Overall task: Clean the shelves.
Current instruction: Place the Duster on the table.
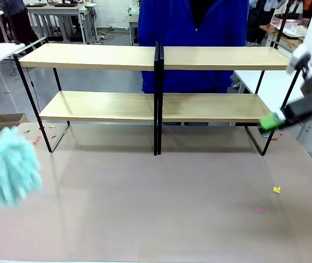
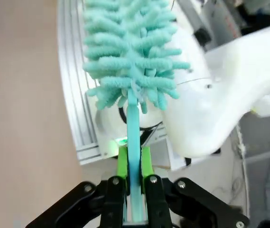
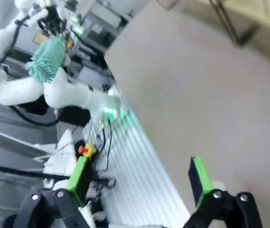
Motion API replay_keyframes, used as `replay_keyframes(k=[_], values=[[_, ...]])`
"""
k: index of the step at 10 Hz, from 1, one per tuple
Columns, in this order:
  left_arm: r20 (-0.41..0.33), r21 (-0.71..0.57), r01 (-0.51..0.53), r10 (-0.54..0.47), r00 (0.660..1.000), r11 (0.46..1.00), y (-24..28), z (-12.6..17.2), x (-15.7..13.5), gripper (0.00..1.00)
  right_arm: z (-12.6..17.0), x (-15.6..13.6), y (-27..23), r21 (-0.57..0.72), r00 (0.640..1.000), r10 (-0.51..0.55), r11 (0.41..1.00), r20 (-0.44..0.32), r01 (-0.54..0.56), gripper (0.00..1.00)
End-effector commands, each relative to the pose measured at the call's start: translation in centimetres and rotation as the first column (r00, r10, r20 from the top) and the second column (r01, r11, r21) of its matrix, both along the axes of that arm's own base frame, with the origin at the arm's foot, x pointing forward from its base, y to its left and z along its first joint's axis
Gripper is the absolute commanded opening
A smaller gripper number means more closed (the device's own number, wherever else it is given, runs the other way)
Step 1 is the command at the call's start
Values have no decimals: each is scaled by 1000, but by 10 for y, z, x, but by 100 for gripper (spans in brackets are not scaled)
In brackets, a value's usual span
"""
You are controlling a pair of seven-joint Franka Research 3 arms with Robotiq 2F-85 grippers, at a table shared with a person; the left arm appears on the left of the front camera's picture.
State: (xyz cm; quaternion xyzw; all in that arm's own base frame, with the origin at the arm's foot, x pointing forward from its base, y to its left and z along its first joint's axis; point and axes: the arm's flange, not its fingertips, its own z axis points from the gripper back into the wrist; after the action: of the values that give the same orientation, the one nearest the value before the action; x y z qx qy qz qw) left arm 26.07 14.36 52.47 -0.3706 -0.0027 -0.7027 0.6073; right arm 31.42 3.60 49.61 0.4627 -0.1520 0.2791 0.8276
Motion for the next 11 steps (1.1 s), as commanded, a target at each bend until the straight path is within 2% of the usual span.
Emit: replay_keyframes(k=[1,2,3,4,5,6,7,8,9,11], values=[[50,89,83,-88,995,993,-63,-39,14,12,-11,-19,-49,-240,996,-13,971,-86,-8,100],[24,150,73,-78,997,986,-94,-61,23,12,-23,-29,-66,-365,982,-145,927,-123,91,100],[6,205,-16,15,1000,979,-126,-84,38,12,-32,-40,-78,-423,966,-237,890,-105,172,100],[14,248,-217,220,975,944,-133,-91,58,12,-28,-14,-51,-201,989,-69,979,-133,41,100],[21,156,73,-77,997,985,-105,-68,27,12,-28,-14,-51,-201,989,-69,979,-133,41,100],[21,156,73,-77,997,985,-105,-68,27,12,-28,-14,-51,-201,989,-69,979,-133,41,100],[18,214,-46,43,999,976,-130,-93,45,12,-28,-14,-51,-201,989,-69,979,-133,41,100],[70,248,-217,206,976,944,-145,-93,79,12,-28,-14,-51,-201,989,-69,979,-133,41,100],[47,276,-241,237,970,931,-164,-103,109,12,-28,-14,-51,-201,989,-69,979,-133,41,100],[48,314,-229,226,973,921,-187,-117,152,12,-28,-14,-51,-201,989,-69,979,-133,41,100]])
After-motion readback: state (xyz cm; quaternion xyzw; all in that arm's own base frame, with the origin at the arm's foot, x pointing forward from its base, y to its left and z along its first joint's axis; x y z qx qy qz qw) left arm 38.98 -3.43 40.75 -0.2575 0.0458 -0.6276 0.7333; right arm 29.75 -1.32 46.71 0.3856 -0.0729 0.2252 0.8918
